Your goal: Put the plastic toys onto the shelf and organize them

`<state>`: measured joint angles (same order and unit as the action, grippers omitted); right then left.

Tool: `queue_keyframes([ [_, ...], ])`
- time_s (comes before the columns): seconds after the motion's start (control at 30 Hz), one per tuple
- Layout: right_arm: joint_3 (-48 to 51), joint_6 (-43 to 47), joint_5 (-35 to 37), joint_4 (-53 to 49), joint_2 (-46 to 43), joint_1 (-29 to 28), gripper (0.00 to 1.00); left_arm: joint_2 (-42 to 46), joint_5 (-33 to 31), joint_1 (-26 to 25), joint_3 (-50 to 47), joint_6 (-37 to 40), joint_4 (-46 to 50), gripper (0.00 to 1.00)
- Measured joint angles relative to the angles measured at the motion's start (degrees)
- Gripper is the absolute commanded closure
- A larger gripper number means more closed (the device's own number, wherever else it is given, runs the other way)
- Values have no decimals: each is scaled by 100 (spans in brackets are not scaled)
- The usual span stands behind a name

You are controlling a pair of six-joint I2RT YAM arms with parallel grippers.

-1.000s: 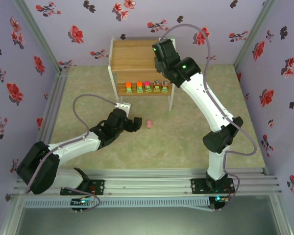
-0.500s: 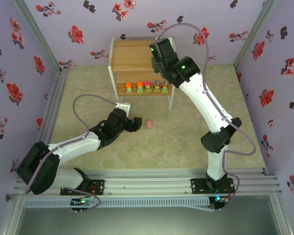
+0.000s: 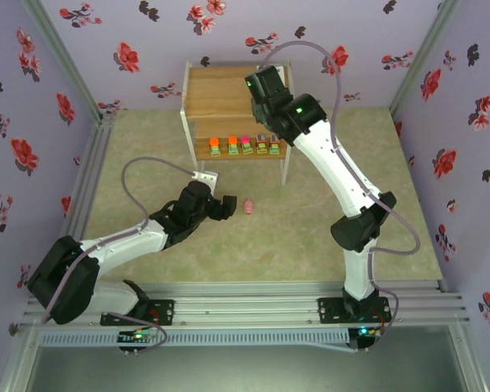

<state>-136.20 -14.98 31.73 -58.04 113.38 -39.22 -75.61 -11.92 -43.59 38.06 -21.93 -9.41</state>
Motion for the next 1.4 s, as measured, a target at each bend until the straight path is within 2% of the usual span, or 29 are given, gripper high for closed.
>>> queue_keyframes([
  [0.3, -52, 2, -2, -31, 28, 39, 82, 0, 2, 0, 0, 0, 0, 14],
  [0.57, -308, 46, -2, -48, 63, 39, 69, 0, 2, 0, 0, 0, -2, 14],
  [1.0, -540, 153, 68, -94, -92, -20, 68, 0, 0, 0, 0, -2, 2, 14],
  [1.4, 1908, -15, 170, 450, -2081, -745, 68, -20, -203, 138, 2, -4, 205, 14],
])
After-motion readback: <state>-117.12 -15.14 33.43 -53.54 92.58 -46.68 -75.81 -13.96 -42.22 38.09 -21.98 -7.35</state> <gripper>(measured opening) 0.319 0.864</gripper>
